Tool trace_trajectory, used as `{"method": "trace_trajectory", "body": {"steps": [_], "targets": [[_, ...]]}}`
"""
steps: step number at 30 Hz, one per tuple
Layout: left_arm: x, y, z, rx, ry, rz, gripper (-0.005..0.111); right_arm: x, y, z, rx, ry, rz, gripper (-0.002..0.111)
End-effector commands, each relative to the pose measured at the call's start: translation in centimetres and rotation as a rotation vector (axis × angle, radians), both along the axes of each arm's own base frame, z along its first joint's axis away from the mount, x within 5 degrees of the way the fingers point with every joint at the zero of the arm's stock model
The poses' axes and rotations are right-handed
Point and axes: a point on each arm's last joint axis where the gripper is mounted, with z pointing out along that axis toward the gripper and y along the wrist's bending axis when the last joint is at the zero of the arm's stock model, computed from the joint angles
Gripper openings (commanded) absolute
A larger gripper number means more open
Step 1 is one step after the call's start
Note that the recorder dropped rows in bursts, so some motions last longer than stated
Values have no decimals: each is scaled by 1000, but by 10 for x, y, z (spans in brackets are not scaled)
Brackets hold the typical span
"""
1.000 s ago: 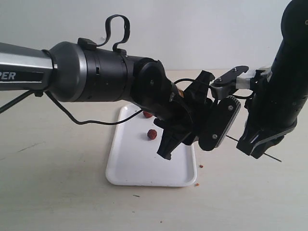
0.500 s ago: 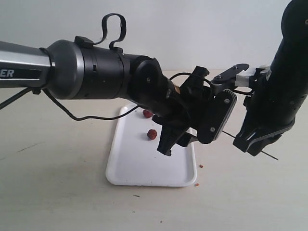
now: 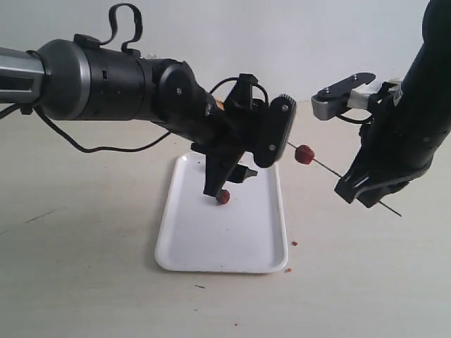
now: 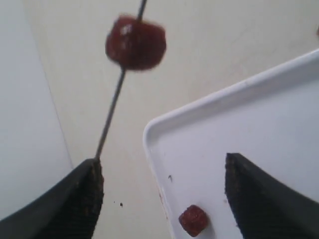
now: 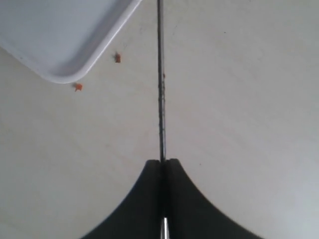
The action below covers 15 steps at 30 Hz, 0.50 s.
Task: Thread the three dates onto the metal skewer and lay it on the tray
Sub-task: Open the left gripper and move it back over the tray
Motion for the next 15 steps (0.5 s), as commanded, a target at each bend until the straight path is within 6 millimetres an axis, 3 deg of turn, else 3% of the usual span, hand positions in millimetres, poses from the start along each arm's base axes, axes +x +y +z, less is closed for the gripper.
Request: {"method": "trace_trajectory", "body": {"steps": [1, 6, 10, 12, 15], "targets": [[4, 3, 5, -33, 5, 37, 68, 4, -18, 3, -19, -34, -109, 0], [13, 7, 8, -82, -14, 99, 68, 17, -27, 6, 37, -148, -263, 0], [19, 23, -1, 3, 48, 94, 68, 23, -26, 8, 71, -222, -284, 0], [19, 28, -3, 6, 91, 120, 68, 32, -19, 12, 192, -308, -358, 0], [18, 31, -6, 102, 65, 51, 68, 34, -20, 13, 158, -351, -266, 0]]}}
